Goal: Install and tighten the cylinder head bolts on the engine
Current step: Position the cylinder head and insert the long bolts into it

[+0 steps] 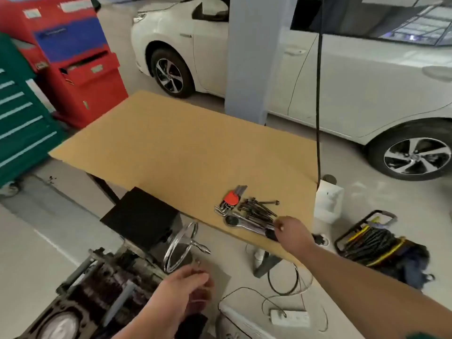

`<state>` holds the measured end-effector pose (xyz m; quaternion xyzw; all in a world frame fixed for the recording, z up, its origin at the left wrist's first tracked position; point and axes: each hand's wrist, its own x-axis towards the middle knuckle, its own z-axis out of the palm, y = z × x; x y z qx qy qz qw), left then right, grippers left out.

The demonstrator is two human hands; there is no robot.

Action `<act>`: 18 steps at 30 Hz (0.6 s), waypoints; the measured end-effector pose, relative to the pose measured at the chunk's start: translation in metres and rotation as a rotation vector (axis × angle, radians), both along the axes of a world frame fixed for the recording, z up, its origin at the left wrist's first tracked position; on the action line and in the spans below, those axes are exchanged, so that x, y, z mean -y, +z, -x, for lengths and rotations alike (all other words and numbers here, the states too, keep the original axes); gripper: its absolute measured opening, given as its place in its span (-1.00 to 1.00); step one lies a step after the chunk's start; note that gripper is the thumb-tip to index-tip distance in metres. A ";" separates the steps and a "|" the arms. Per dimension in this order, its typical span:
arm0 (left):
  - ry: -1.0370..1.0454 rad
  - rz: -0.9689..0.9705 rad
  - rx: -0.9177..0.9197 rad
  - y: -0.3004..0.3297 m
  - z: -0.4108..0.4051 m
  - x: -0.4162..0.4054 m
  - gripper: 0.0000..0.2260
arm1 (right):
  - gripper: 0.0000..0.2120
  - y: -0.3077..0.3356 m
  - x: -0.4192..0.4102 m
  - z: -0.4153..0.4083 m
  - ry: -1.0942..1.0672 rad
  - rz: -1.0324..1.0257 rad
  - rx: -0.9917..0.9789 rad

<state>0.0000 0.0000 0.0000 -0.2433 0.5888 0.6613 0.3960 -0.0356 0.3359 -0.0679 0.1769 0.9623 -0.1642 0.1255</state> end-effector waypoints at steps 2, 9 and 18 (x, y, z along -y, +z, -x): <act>0.054 -0.016 0.064 -0.015 0.023 -0.032 -0.88 | -0.75 -0.008 -0.022 0.045 0.044 -0.052 -0.080; 0.057 -0.065 0.231 -0.045 0.086 -0.102 -0.82 | -0.60 -0.053 -0.069 0.142 0.307 -0.133 0.163; 0.033 0.030 0.273 -0.071 0.123 -0.139 -0.74 | -0.63 -0.089 -0.088 0.162 0.391 -0.105 0.247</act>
